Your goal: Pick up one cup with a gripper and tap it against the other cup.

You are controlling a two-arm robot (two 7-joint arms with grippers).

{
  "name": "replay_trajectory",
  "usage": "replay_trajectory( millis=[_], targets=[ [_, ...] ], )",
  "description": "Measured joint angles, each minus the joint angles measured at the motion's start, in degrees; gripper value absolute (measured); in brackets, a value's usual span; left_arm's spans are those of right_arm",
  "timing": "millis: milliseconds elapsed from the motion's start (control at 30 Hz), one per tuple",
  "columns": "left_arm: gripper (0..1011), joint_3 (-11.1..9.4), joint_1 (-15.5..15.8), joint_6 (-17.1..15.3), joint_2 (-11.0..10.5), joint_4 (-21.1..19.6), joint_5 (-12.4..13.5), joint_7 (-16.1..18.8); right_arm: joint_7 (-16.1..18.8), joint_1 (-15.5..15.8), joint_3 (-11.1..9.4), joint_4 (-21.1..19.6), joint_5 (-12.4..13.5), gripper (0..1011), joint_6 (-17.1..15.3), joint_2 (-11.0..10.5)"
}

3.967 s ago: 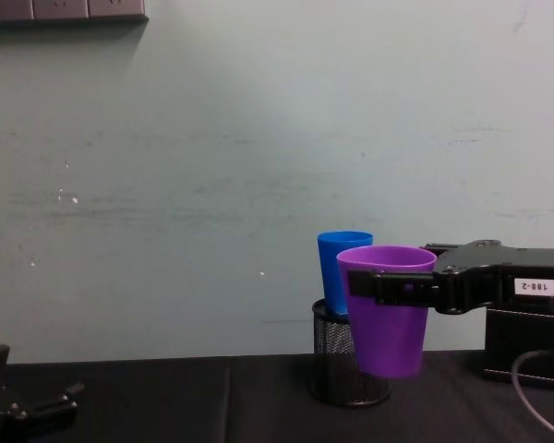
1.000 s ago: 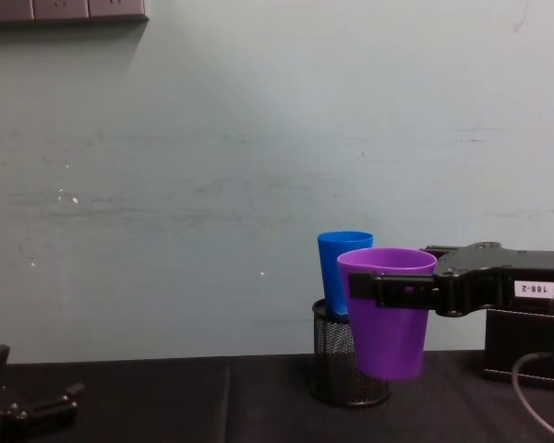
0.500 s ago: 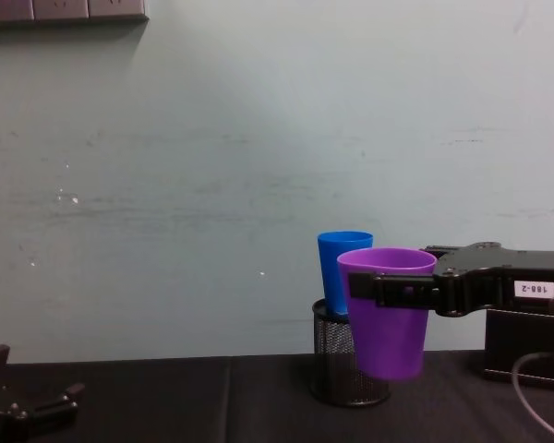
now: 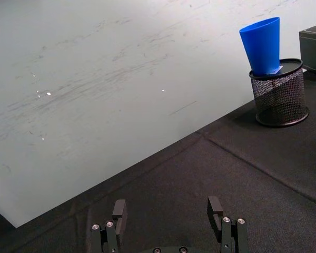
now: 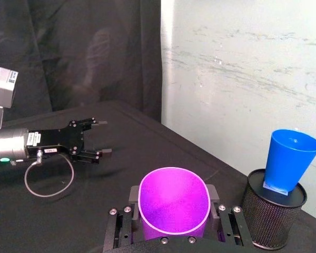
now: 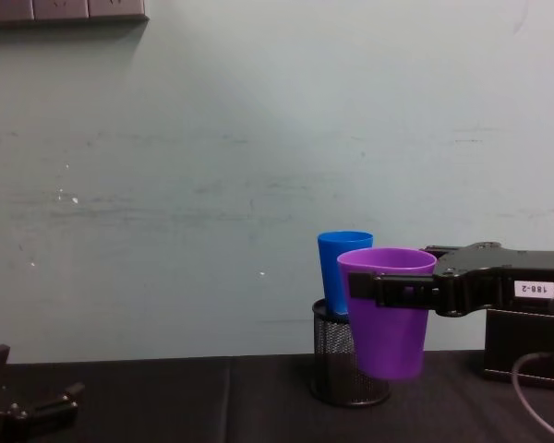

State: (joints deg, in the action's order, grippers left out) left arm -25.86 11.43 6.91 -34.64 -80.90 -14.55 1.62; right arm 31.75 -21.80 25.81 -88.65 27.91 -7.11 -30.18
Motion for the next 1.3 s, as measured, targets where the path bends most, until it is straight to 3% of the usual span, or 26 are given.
replay_trajectory(
  millis=[967, 1300],
  targets=[
    [1005, 0.0, 0.0, 0.0, 0.0, 0.0, 0.0, 0.0, 0.2, -0.4, 0.7, 0.3, 0.0, 728, 0.4, -0.1],
    [1005, 0.0, 0.0, 0.0, 0.0, 0.0, 0.0, 0.0, -0.3, -3.0, 1.2, 5.2, 1.2, 728, -0.2, 2.0]
  ],
)
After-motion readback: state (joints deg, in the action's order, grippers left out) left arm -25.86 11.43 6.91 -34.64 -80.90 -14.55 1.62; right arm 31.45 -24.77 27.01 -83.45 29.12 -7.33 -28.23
